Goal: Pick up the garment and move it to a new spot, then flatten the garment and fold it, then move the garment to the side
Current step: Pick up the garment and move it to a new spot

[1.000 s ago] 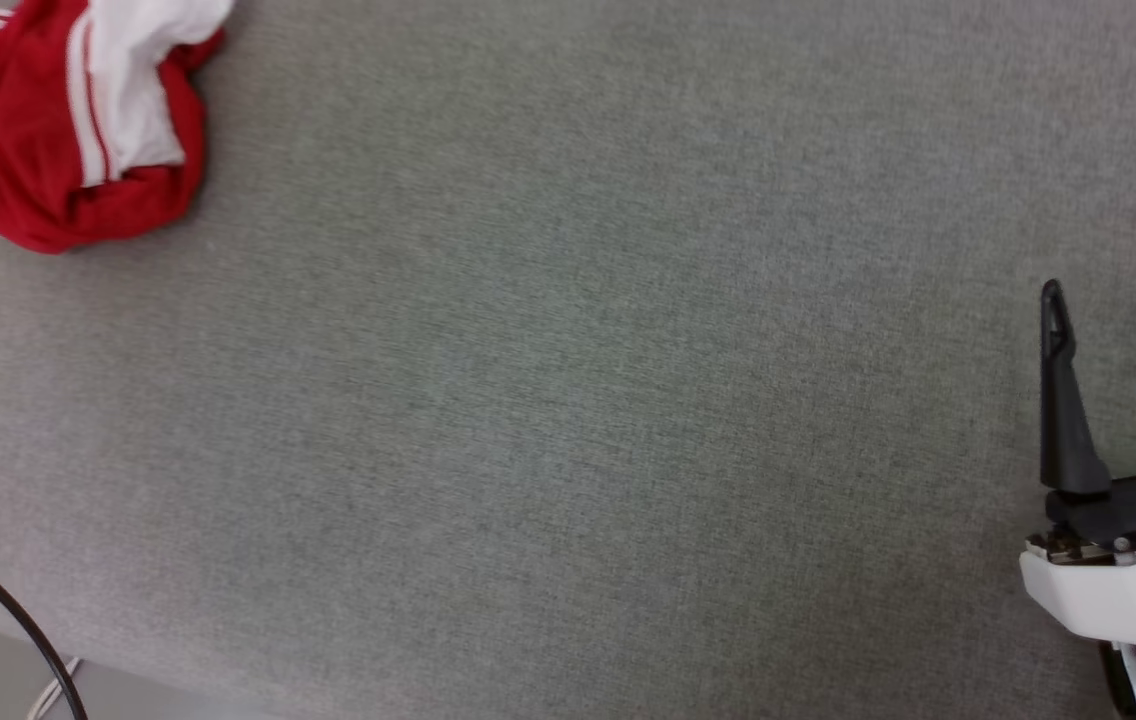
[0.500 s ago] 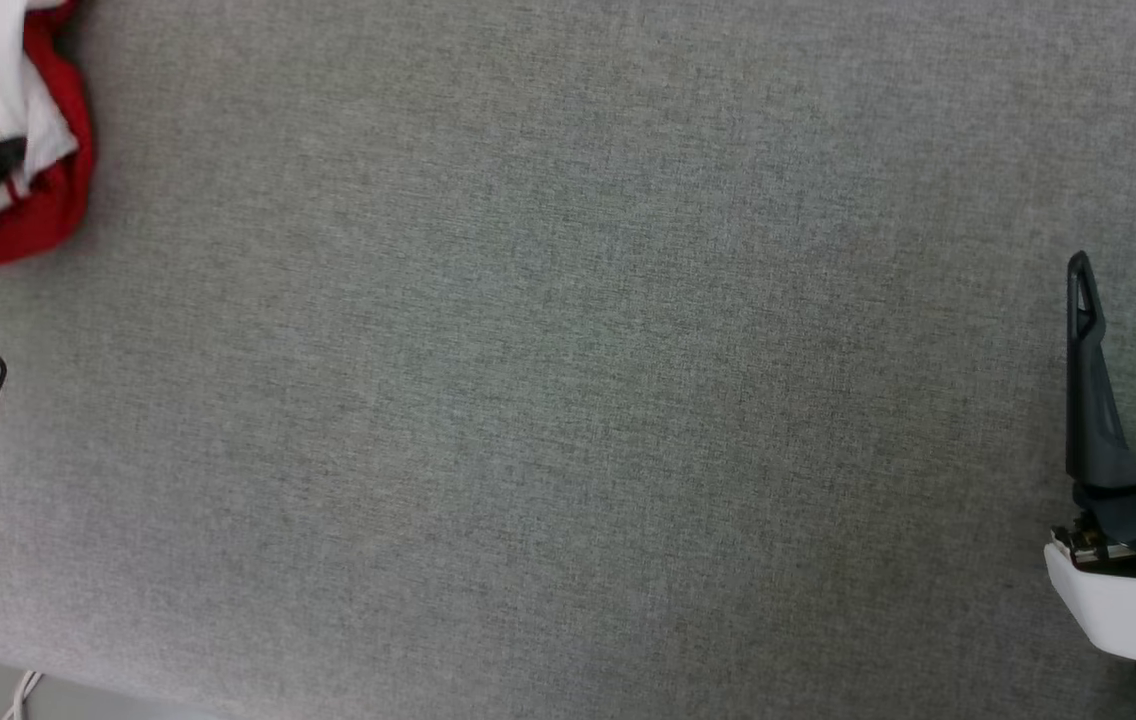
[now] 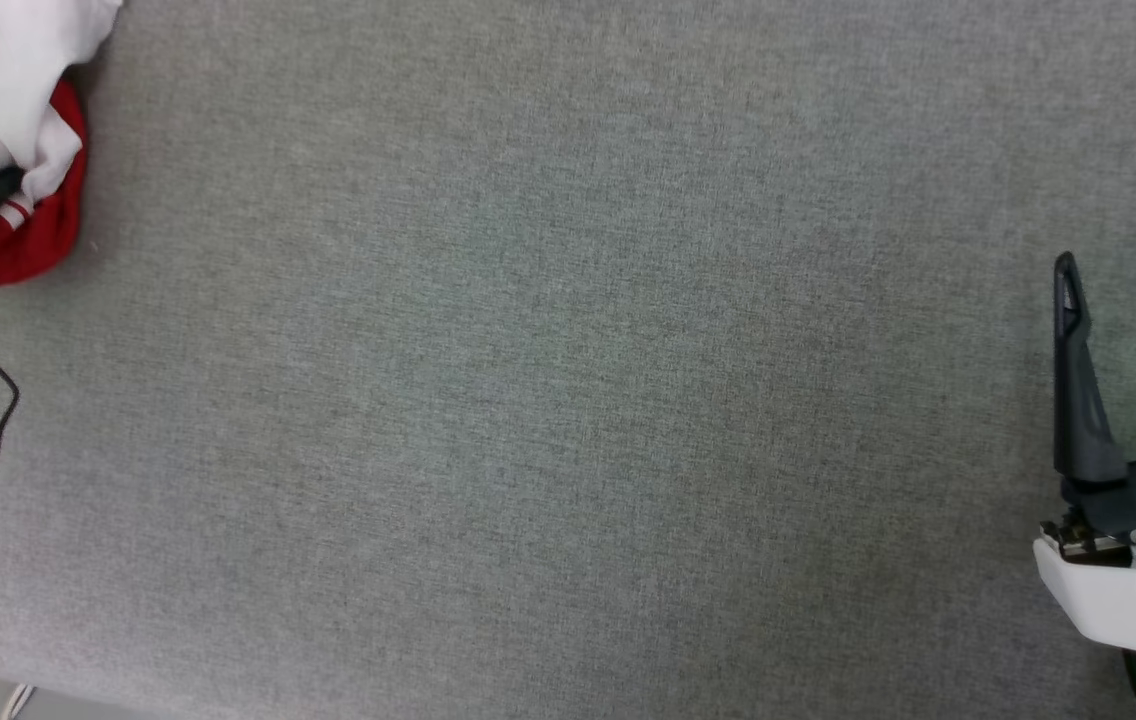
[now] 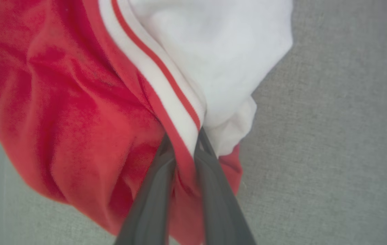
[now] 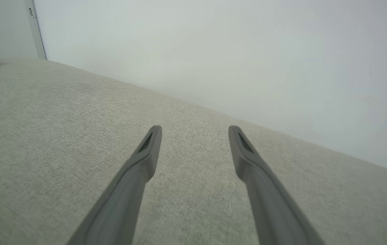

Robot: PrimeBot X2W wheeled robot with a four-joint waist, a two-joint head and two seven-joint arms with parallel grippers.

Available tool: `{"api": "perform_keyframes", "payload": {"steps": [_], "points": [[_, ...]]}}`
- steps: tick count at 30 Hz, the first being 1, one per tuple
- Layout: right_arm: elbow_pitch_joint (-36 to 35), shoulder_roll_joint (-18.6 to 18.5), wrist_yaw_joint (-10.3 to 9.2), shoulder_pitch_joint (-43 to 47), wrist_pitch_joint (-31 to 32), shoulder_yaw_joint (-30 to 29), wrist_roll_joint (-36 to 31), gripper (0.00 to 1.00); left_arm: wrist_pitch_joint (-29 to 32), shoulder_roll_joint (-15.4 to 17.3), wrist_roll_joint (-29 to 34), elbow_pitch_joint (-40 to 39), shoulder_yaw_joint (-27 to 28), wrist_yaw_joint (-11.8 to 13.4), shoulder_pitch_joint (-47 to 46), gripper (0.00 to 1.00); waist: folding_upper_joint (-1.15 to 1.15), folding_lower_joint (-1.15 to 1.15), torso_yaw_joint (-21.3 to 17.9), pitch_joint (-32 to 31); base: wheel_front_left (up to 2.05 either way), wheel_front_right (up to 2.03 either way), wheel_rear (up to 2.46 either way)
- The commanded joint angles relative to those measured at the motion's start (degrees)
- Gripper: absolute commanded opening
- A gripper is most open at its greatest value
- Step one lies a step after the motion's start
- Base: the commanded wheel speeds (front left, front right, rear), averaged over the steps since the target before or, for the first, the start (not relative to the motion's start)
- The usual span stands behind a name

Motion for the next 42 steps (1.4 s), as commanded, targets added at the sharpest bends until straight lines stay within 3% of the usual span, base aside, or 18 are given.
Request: {"api": "perform_keyframes", "payload": {"steps": [1,9,12,14,21,30,42], "points": [[0.5,0.4,-0.04,-1.0,-0.1,0.6,0.4,1.0,-1.6,1.3,-0.4,-0.8,-0.4,-0.1,-1.6,0.0,0.0,0.0,-0.2,-2.0,0.0,0.0,0.0],[3.7,2.7,-0.04,-1.6,-0.1,2.2,1.9,1.0,-6.6,8.0,2.0,-7.1,-4.3,0.0,-6.0,0.0,0.0,0.0,-2.0,-9.6,0.0,0.0,0.0],[5.3,3.9,-0.04,-0.9,-0.1,2.5,3.0,1.0,-7.9,10.3,3.5,-13.1,-8.0,0.0,-10.3,0.0,0.0,0.0,-3.4,-14.1,0.0,0.0,0.0],[5.9,4.2,-0.04,-0.6,-0.1,2.4,3.4,1.0,-7.8,10.3,4.5,-15.6,-9.6,0.0,-12.3,0.0,0.0,0.0,-3.9,-15.5,0.0,0.0,0.0],[7.1,4.7,-0.04,0.3,-0.1,2.3,4.3,1.0,-8.1,6.5,5.4,-22.3,-13.6,0.0,-17.3,0.0,0.0,0.0,-6.5,-19.4,0.0,0.0,0.0],[8.7,4.7,-0.04,1.0,-0.1,1.8,9.1,1.0,-7.7,2.1,8.1,-32.4,-18.8,0.0,-20.3,0.0,0.0,0.0,-13.4,-22.7,0.0,0.0,0.0],[10.5,4.7,-0.04,1.0,-0.1,1.2,10.8,1.0,-9.5,-7.9,10.6,-38.9,-28.4,0.4,-11.9,0.0,0.0,0.0,-20.5,-23.3,0.0,0.0,0.0]]}}
